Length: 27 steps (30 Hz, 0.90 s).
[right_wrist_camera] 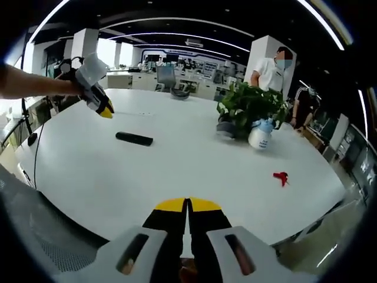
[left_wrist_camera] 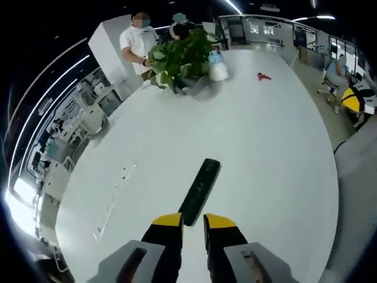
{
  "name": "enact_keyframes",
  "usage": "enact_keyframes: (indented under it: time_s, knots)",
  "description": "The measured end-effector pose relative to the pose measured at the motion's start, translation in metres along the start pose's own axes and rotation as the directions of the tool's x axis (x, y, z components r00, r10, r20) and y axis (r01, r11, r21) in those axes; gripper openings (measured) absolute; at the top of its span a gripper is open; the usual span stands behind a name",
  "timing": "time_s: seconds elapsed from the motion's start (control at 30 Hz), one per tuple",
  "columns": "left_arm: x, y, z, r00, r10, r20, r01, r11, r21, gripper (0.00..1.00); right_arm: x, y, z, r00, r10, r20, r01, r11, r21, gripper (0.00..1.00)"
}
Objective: Press the specified remote control buttons in sequence, fully releasing each button before pressing the next.
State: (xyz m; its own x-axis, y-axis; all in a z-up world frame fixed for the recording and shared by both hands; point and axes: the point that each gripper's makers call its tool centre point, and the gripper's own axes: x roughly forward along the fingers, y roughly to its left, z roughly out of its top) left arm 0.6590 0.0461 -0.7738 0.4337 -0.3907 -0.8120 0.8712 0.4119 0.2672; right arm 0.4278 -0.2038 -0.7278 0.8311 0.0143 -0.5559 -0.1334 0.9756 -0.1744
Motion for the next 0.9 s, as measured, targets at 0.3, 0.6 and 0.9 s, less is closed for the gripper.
enact_keyframes:
  time_s: [0.3, 0.6, 0.9]
  knots:
    - [0.033, 0.003, -0.012, 0.994, -0.050, -0.093, 0.061, 0.991, 0.120, 0.20, 0.002, 0.002, -0.001, 1.000, 0.007, -0.015, -0.007, 1.000, -0.012, 0.00]
    - [0.056, 0.007, -0.017, 0.983, -0.126, -0.132, 0.143, 0.982, 0.127, 0.23, 0.003, 0.003, -0.003, 1.000, 0.009, -0.028, -0.009, 1.000, -0.017, 0.00]
    - [0.083, 0.011, -0.034, 0.961, -0.197, -0.195, 0.217, 0.972, 0.087, 0.28, 0.004, 0.005, -0.004, 0.999, 0.014, -0.038, -0.015, 1.000, -0.025, 0.00]
